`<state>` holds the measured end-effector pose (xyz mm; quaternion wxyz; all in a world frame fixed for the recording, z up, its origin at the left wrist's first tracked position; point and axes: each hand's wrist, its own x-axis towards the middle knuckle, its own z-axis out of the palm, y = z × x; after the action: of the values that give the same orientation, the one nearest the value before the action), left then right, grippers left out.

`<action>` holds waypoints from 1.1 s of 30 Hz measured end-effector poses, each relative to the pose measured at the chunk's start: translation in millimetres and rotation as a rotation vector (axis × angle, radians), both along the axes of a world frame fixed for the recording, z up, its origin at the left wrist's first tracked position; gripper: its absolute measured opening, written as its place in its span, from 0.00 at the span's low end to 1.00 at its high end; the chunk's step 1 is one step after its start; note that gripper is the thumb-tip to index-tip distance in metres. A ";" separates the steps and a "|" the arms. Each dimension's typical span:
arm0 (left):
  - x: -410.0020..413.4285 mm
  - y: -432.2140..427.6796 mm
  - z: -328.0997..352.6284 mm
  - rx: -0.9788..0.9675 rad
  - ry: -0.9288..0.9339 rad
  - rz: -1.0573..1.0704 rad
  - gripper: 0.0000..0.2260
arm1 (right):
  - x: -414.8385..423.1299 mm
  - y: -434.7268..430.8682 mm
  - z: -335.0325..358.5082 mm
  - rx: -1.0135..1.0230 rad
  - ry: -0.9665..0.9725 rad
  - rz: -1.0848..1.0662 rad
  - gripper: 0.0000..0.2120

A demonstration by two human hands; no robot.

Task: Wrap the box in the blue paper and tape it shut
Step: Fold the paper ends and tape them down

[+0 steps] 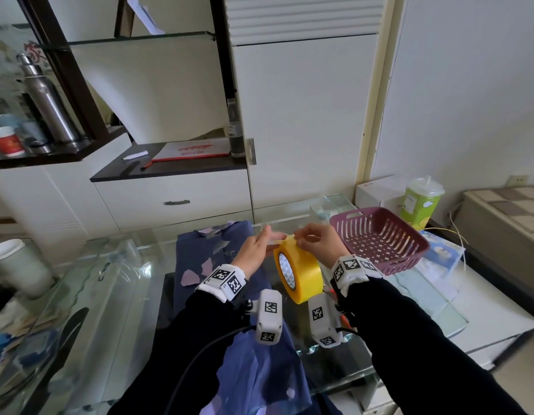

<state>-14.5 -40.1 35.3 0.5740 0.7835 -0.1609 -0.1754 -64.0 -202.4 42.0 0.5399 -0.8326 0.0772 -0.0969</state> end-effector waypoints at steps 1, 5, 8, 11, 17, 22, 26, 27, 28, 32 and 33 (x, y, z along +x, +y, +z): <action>-2.1 1.5 -0.8 -0.006 -0.001 0.000 0.23 | -1.7 1.7 -2.1 0.003 0.006 0.002 0.09; -7.6 9.1 -11.2 -0.016 0.002 0.026 0.23 | -11.1 10.6 -9.2 0.052 0.018 0.014 0.10; -14.3 12.0 -18.4 0.000 -0.021 0.018 0.22 | -19.5 16.2 -15.1 0.086 0.034 0.015 0.13; -21.0 20.4 -28.9 -0.002 -0.033 0.025 0.22 | -27.2 22.3 -26.7 0.111 0.045 -0.018 0.13; -38.9 31.7 -31.4 -0.092 0.080 0.091 0.25 | -36.2 36.6 -39.5 0.015 0.055 0.002 0.03; -49.9 41.5 -14.2 -0.180 0.041 0.321 0.23 | -42.5 46.5 -44.2 -0.055 0.063 -0.029 0.04; -53.6 60.8 -0.9 -0.202 0.039 0.373 0.24 | -51.4 43.5 -47.2 -0.068 0.076 -0.040 0.05; -55.5 64.0 -1.5 -0.187 0.042 0.368 0.25 | -52.9 43.3 -47.4 -0.079 0.079 -0.040 0.05; -58.7 66.4 -3.4 -0.175 0.047 0.366 0.25 | -54.1 42.9 -47.7 -0.091 0.078 -0.049 0.05; -71.0 69.5 -14.2 -0.150 0.048 0.367 0.21 | -54.9 43.3 -44.3 -0.106 0.082 -0.090 0.10; -72.7 69.9 -16.2 -0.137 0.043 0.365 0.21 | -54.6 43.1 -43.0 -0.103 0.091 -0.094 0.12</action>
<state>-87.2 29.8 19.2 0.6516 0.7548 -0.0157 -0.0736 -118.7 -159.3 -1.0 0.4869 -0.8584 0.1355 -0.0880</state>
